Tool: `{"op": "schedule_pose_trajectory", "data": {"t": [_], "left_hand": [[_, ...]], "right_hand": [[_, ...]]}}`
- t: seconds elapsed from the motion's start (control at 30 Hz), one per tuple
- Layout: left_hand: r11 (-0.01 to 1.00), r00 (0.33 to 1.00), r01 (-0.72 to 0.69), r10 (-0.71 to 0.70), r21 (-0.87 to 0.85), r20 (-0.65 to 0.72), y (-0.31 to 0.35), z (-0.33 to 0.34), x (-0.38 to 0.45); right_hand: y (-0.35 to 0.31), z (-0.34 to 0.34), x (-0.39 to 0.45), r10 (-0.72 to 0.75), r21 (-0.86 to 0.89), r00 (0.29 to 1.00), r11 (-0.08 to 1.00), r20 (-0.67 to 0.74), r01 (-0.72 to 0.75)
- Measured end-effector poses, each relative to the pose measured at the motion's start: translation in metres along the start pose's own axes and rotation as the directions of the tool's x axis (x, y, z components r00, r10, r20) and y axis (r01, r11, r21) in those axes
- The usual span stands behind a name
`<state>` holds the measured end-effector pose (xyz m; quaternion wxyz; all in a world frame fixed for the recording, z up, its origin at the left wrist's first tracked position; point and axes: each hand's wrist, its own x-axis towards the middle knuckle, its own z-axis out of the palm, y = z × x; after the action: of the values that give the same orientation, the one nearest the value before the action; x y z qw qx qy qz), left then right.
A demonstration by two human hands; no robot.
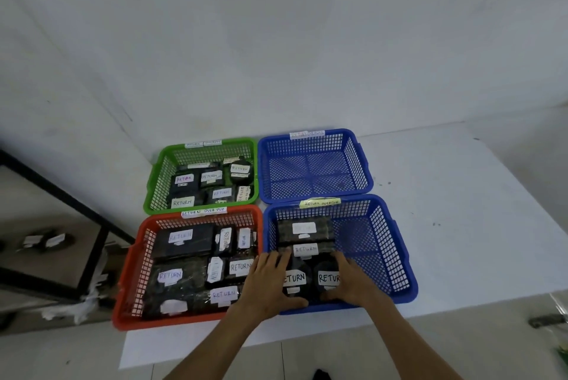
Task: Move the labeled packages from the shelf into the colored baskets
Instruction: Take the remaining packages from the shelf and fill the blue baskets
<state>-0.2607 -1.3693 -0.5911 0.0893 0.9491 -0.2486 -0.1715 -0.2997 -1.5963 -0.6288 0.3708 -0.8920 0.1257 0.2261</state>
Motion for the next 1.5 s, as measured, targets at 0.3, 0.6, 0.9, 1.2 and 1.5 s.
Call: {"op": "schedule_pose_trajectory", "data": {"t": [0.3,0.6,0.9,1.2,1.5], "left_hand": [[0.951,0.983,-0.143,0.103,-0.275,-0.155,-0.057,-0.061,-0.047],[0.946,0.915,-0.131,0.001,-0.296,-0.402,-0.251,-0.143,-0.223],[0.891,0.858,0.155,-0.335,-0.427,-0.388,-0.455,-0.159,-0.395],[0.733,0.816,0.316,-0.534,-0.602,-0.221,-0.663,-0.143,-0.453],[0.716,0.824,0.429,-0.560,-0.551,-0.087,-0.879,-0.162,-0.490]], "right_hand": [[-0.107,-0.018,-0.047,-0.148,-0.077,0.947,0.988,-0.286,0.132],[-0.317,0.113,-0.089,-0.485,-0.180,0.799,0.874,-0.354,0.451],[-0.507,0.299,-0.090,-0.680,-0.198,0.725,0.730,-0.114,0.654],[-0.647,0.476,-0.034,-0.679,-0.164,0.712,0.693,0.180,0.702],[-0.812,0.630,0.035,-0.513,-0.053,0.791,0.827,0.334,0.559]]}}
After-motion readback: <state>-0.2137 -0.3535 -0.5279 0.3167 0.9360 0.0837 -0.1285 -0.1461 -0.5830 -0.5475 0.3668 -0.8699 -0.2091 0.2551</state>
